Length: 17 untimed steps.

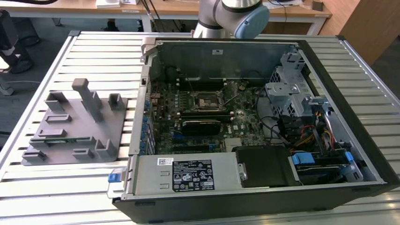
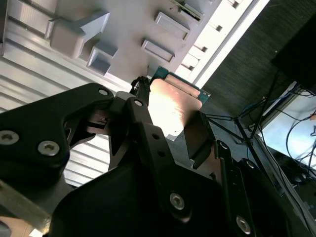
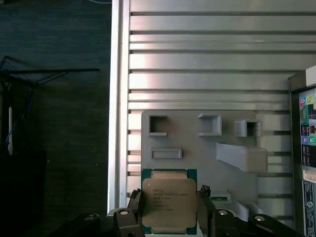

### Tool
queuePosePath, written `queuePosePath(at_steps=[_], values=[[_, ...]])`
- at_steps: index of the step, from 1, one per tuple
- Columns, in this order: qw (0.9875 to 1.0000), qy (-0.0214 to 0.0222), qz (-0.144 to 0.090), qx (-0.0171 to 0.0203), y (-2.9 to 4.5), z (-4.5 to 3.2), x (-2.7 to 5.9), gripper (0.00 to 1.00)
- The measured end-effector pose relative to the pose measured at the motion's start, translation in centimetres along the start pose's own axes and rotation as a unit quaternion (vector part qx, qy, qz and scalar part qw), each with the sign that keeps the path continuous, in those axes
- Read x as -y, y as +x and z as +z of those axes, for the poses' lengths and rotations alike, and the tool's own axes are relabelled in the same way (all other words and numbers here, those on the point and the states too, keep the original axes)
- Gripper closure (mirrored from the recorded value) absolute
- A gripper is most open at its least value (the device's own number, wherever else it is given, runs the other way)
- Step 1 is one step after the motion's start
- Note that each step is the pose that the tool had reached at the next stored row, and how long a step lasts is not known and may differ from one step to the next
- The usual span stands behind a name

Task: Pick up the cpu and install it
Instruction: 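Pick up the cpu and move it towards the insertion slot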

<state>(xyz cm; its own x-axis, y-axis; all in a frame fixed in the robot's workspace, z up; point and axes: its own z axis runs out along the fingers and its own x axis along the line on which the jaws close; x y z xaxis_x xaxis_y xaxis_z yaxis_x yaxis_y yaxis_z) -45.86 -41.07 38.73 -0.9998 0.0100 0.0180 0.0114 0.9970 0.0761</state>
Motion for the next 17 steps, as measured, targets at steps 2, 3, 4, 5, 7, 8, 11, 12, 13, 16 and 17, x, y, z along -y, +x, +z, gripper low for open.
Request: queuePosePath(at_steps=[2,3,4,5,7,8,11,12,13,16,17], values=[[1.0000,0.0000,0.000,0.0000,0.01,-0.32,-0.02,0.47],[1.0000,0.0000,0.000,0.0000,0.01,-0.45,-0.03,0.47],[1.0000,0.0000,0.000,0.0000,0.01,-0.60,-0.05,0.47],[1.0000,0.0000,0.000,0.0000,0.01,-0.78,-0.06,0.47],[1.0000,0.0000,0.000,0.0000,0.02,-1.10,-0.09,0.47],[1.0000,0.0000,0.000,0.0000,0.02,-1.27,-0.10,0.47],[1.0000,-0.0001,0.000,0.0001,0.04,-1.66,-0.13,0.47],[1.0000,0.0000,0.000,0.0000,0.01,-1.71,-0.14,0.47],[1.0000,-0.0001,0.000,0.0001,-0.06,-1.71,-0.14,0.47],[1.0000,-0.0003,0.000,0.0000,-0.50,-1.73,-0.14,0.47],[1.0000,-0.0003,0.000,0.0000,-0.70,-1.73,-0.14,0.47]])
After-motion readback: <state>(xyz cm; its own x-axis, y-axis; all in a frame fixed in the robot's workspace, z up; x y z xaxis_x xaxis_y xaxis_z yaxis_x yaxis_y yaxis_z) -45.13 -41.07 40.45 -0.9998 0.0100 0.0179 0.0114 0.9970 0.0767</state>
